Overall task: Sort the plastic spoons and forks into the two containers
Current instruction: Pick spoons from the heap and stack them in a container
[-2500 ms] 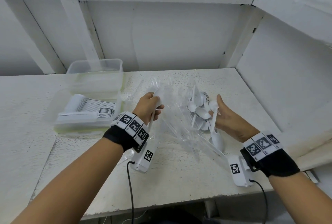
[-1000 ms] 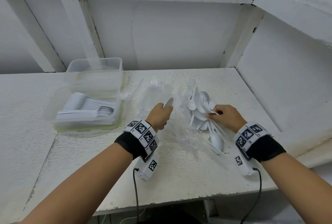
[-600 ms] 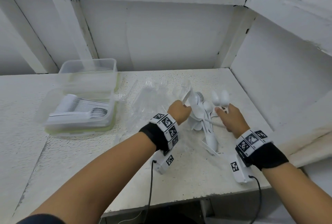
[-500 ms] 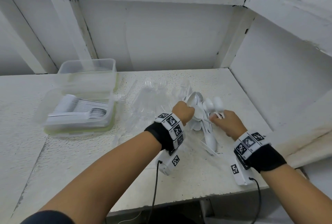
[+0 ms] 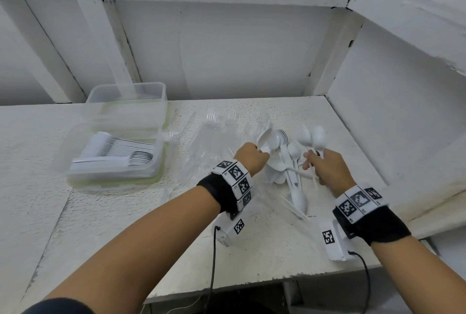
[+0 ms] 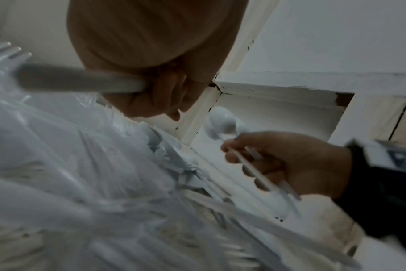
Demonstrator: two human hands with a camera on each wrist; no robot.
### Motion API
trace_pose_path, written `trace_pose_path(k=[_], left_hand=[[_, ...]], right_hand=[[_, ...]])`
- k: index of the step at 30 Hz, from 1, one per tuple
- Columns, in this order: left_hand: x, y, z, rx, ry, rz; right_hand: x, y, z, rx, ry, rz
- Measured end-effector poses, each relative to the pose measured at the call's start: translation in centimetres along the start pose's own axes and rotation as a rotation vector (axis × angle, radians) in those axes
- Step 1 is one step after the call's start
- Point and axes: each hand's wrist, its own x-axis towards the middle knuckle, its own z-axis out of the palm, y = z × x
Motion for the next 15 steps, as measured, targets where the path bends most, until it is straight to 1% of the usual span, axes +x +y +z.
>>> trace_pose_path(k=[2, 4, 7, 9, 12, 15], left_hand=[[0.16, 0.06, -0.03, 0.169, 0.000, 0.009], [0.26, 0.35, 0.18, 0.292, -0.031, 0.032], [0.40, 0.69, 0.58, 0.393, -0.075, 0.048], [0.54, 0.69, 0.73, 0.411, -0.096, 0.053], [0.76, 0.52, 0.62, 0.311, -0.100, 0.042], [0.33, 0.42, -0.09, 0.047, -0.013, 0.138]], right_hand=[[-0.03, -0.52, -0.19, 0.021, 0.021, 0.012], [0.04, -0.61, -0.08, 0.069, 0.020, 0.037], [0.10, -0.38, 0.35, 0.137, -0.009, 0.079], [0.00, -0.09, 0.56, 0.147, -0.017, 0.077], [-0.38, 0.22, 0.46, 0.140, -0.015, 0.045], [-0.70, 0.20, -0.14, 0.184, -0.024, 0.035]])
